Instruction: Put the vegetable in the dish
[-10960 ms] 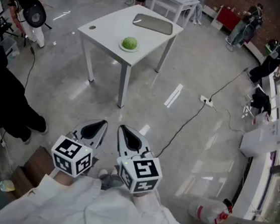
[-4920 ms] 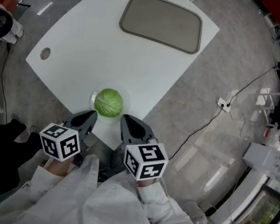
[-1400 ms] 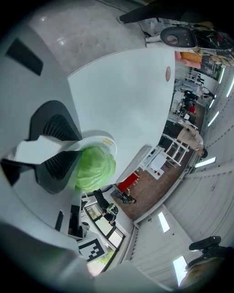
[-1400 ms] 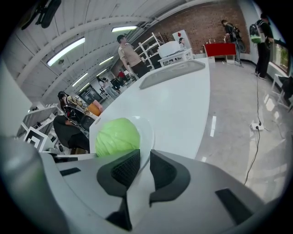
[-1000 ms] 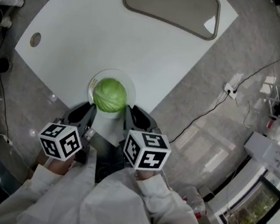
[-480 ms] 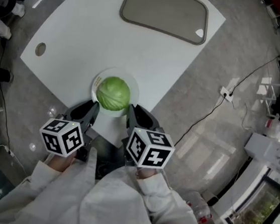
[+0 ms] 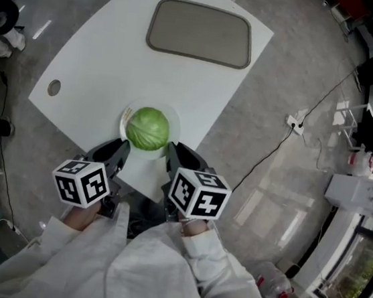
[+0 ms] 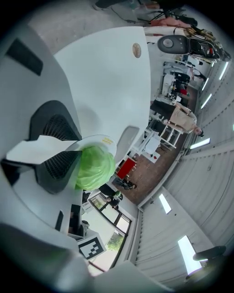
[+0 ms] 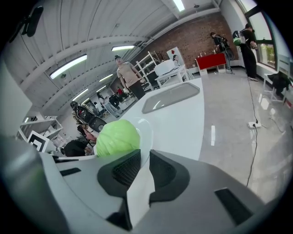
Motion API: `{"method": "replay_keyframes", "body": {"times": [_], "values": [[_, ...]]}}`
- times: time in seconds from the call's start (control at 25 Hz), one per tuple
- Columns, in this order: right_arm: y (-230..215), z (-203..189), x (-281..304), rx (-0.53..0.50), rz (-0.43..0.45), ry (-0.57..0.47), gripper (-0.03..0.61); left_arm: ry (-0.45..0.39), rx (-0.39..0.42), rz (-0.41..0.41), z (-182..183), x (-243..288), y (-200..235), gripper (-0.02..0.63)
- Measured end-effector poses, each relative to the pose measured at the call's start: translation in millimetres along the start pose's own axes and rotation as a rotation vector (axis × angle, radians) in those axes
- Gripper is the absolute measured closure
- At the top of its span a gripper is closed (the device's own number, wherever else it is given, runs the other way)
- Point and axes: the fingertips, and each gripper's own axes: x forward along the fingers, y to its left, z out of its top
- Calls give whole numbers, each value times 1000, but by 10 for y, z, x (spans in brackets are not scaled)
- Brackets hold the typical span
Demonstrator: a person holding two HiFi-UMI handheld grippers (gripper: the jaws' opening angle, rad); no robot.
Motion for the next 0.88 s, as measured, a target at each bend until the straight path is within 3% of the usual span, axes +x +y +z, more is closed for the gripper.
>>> {"method": "replay_keyframes", "body": {"times": [0.44, 0.88], "values": [[-38, 14, -50, 16, -9, -22, 511, 17, 34, -13, 20, 28, -57, 541], [-282, 367, 81, -2, 13, -17, 511, 12, 39, 6, 272, 365, -191, 541]]}}
